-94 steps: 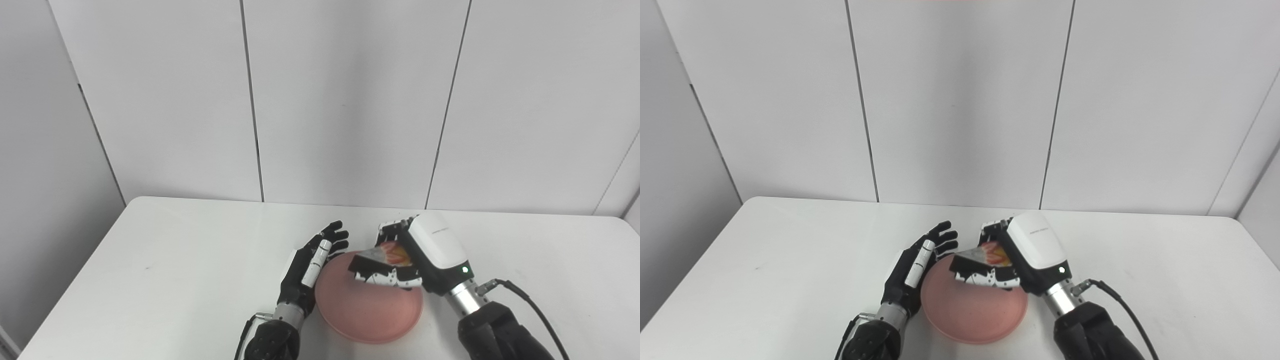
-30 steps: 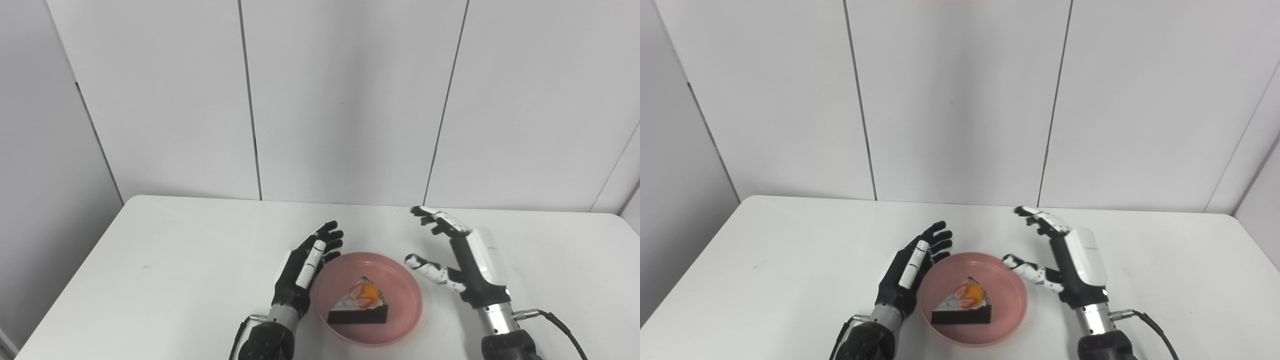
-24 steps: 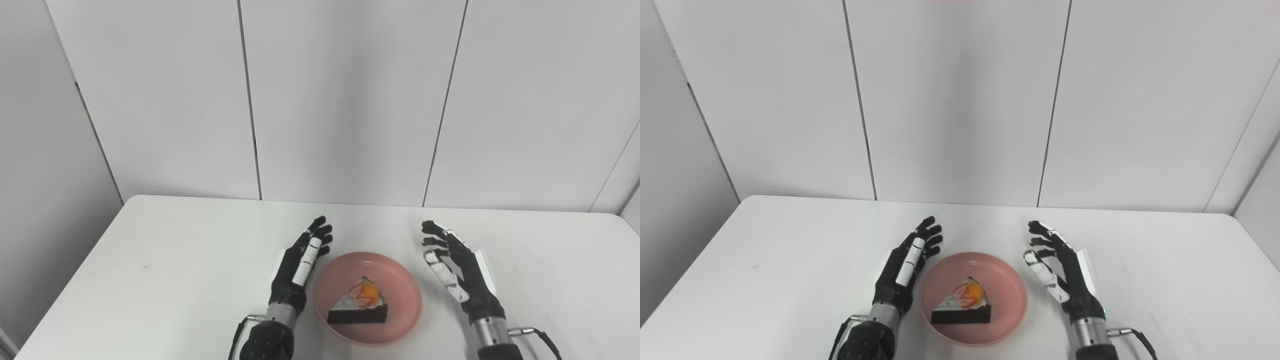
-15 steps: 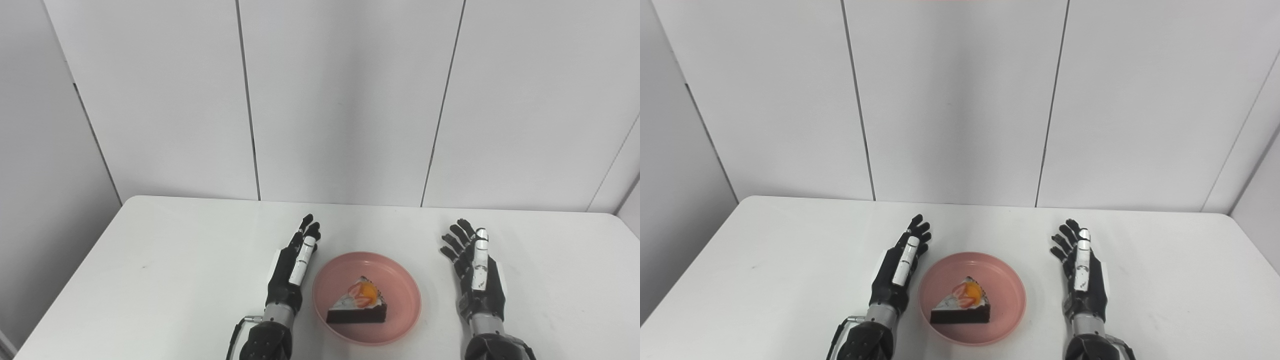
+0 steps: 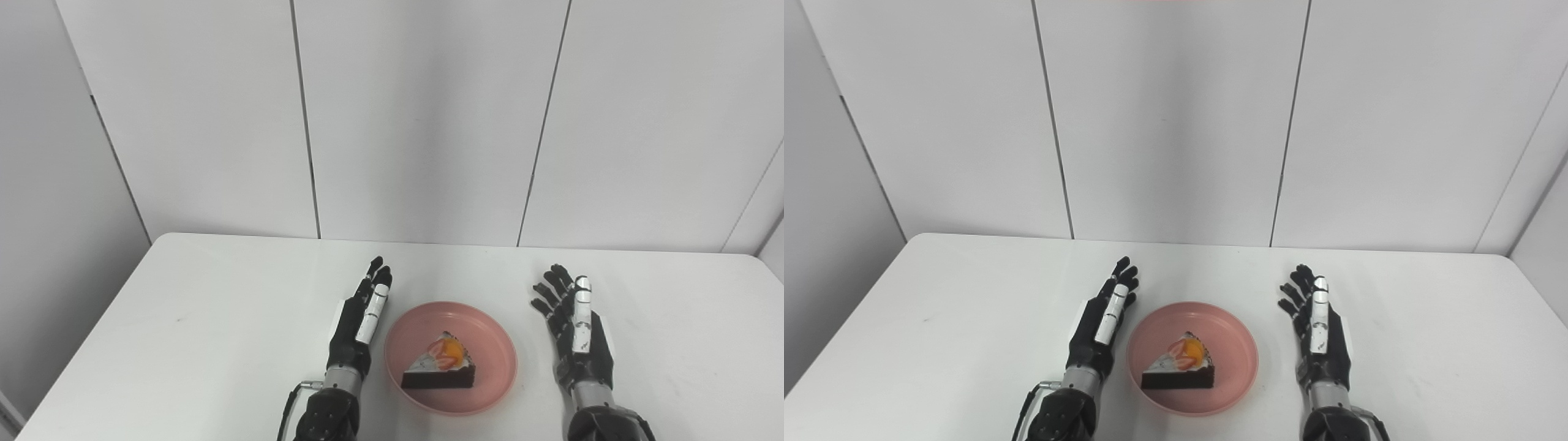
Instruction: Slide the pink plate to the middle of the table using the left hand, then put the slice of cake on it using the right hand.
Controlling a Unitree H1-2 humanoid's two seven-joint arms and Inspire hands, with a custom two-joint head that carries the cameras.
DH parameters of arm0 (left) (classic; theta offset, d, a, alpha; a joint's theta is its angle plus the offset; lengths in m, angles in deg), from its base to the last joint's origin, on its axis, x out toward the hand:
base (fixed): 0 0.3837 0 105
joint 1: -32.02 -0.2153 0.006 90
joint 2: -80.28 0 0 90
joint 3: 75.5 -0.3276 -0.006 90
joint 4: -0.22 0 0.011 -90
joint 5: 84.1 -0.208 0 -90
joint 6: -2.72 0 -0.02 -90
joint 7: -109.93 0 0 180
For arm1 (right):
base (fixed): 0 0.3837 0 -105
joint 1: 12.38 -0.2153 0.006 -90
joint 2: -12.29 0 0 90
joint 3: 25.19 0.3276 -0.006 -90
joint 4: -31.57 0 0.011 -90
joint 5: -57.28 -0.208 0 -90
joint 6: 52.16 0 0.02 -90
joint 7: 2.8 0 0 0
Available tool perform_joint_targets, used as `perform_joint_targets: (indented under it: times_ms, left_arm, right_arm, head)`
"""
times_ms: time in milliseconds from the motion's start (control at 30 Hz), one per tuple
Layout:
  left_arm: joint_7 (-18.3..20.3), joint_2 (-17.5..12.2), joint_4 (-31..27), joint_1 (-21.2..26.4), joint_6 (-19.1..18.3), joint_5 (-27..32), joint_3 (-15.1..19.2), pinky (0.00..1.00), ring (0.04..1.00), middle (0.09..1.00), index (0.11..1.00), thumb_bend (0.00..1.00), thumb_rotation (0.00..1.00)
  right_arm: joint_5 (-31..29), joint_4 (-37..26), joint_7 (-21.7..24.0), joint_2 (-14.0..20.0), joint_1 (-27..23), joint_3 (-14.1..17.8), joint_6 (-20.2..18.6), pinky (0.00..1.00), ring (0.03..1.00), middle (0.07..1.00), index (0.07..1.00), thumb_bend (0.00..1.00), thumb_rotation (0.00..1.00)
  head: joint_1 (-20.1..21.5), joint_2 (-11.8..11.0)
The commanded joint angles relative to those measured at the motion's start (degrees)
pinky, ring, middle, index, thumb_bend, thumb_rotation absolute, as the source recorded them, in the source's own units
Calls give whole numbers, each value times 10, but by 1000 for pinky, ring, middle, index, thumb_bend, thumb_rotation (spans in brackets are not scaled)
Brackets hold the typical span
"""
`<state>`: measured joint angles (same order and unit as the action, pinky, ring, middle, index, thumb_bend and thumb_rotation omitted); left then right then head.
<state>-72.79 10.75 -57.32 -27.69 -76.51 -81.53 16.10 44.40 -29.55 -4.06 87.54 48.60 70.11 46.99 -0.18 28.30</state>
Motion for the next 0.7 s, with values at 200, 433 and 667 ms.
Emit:
perform_joint_targets:
  times_ms: [200, 433, 667]
  left_arm:
    - [-11, 9, 14, -34, -3, -1, 3, 966, 953, 956, 958, 675, 837]
    - [-13, 13, 1, -40, -2, 4, 7, 970, 954, 957, 963, 635, 833]
    - [-11, 16, -15, -47, -6, 4, 10, 970, 953, 952, 966, 616, 843]
  right_arm:
    - [24, -13, 18, 5, 17, -18, -47, 867, 891, 910, 900, 834, 1000]
    - [31, -23, 13, 1, 21, -16, -53, 872, 892, 906, 901, 830, 1000]
    - [44, -31, 4, 1, 27, -13, -50, 890, 899, 904, 886, 812, 1000]
  head:
    - [0, 0]
    - [2, 1]
    - [3, 1]
